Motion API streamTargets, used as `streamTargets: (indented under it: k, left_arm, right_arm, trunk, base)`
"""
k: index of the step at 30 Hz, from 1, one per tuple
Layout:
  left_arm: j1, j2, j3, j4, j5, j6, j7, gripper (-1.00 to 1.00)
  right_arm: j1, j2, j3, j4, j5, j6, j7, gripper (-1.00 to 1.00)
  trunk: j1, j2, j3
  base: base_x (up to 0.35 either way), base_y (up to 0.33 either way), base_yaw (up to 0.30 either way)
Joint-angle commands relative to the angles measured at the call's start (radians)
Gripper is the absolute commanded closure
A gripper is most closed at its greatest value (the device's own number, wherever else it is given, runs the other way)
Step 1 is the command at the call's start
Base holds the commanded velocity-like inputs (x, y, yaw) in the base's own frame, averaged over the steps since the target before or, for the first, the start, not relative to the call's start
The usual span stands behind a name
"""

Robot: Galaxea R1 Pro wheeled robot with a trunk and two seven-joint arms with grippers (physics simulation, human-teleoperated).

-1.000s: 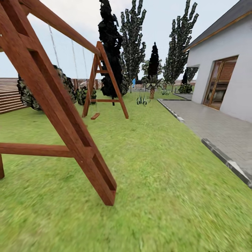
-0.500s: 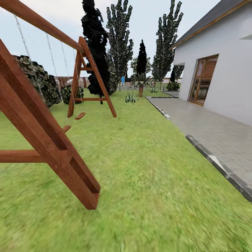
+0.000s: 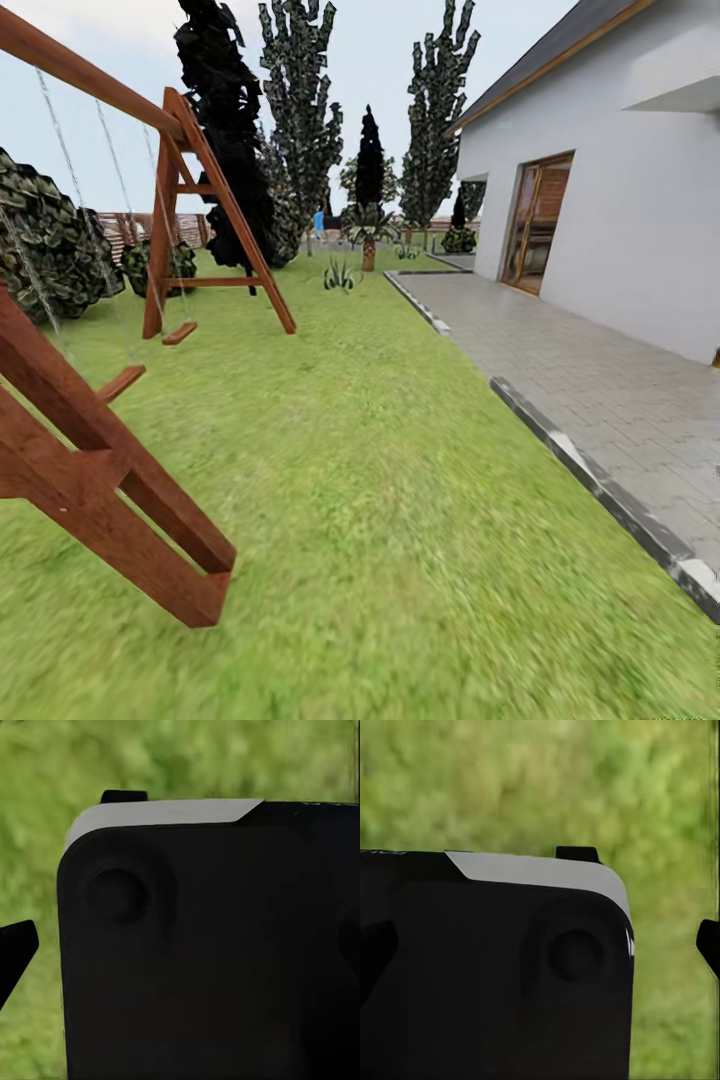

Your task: Take the three Easter eggs out of the wicker basket on the lawn in the garden, then place them on the lawn next to a single tree (choose any tree) so that all three eggs are next to the same tree and none are left in the basket.

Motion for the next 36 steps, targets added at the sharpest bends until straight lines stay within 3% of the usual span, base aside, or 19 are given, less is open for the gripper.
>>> streamTargets:
  k: [1, 15, 36]
  left_arm:
    - [0.001, 0.000, 0.001, -0.002, 0.002, 0.000, 0.000, -1.00]
    - [0.001, 0.000, 0.001, -0.002, 0.001, 0.001, 0.000, -1.00]
    - [0.001, 0.000, 0.000, -0.002, 0.001, 0.001, 0.000, -1.00]
  right_arm:
    - [-0.001, 0.000, 0.001, 0.001, 0.001, -0.003, 0.000, -1.00]
    - [-0.001, -0.001, 0.000, 0.002, 0.000, -0.003, 0.000, -1.00]
    - [-0.001, 0.000, -0.002, 0.000, -0.002, -0.002, -0.001, -1.00]
  trunk:
    - [0.000, 0.000, -0.002]
    - [0.000, 0.000, -0.015]
    - [0.000, 0.000, -0.018]
  base:
    - [0.233, -0.240, -0.188]
    - [0.244, -0.229, -0.170]
    - [0.252, -0.216, -0.006]
